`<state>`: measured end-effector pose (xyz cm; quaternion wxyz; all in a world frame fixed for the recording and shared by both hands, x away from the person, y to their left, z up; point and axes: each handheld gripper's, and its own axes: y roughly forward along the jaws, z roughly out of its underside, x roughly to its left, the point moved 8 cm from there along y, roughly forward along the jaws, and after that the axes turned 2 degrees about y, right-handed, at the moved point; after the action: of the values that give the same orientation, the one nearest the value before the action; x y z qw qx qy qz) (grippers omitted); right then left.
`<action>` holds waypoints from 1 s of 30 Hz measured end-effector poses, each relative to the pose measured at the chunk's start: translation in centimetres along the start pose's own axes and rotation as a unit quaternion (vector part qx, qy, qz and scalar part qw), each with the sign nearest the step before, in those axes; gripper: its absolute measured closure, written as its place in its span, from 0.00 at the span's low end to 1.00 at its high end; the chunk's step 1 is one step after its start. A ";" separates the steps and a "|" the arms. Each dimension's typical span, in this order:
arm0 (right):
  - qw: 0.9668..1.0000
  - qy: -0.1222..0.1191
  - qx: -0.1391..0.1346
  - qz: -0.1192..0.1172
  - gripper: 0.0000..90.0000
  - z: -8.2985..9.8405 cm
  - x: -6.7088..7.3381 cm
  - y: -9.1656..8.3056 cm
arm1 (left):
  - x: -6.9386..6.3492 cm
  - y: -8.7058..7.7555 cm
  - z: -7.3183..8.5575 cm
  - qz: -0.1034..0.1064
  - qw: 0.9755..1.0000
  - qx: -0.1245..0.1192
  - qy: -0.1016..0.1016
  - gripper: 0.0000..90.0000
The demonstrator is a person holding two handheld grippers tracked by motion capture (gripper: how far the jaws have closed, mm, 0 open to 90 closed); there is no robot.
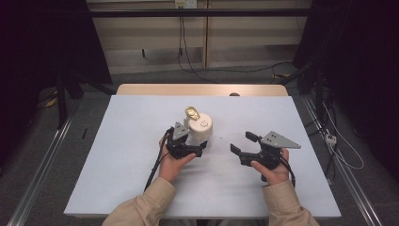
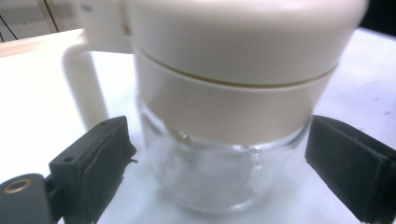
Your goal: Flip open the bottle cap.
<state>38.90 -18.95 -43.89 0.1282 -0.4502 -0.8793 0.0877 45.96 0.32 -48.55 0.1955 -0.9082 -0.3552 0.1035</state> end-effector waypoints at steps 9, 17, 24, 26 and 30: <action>1.000 0.002 0.003 0.013 0.15 1.0 -0.3 -0.6 | 1.0 -3.0 0.3 -0.007 1.000 -0.008 -0.006 0.07; 1.000 -0.004 0.007 0.026 0.13 1.7 -0.3 -1.5 | 1.8 -5.5 1.0 -0.010 1.000 -0.008 -0.006 0.07; 0.999 -0.012 0.017 0.026 0.11 2.3 0.0 -1.9 | 2.8 -7.1 1.7 -0.013 1.000 -0.003 -0.010 0.07; 0.999 -0.016 0.019 0.028 0.11 2.4 0.0 -2.0 | 3.1 -7.5 1.8 -0.015 1.000 -0.003 -0.008 0.07; 0.999 -0.020 0.023 0.030 0.10 2.7 -0.2 -2.2 | 3.6 -8.5 2.3 -0.014 1.000 -0.001 -0.007 0.07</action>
<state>36.49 -20.47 -45.87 0.1184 -0.4714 -0.8656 0.1205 42.67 9.13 -47.10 0.1936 -0.9027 -0.3690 0.1069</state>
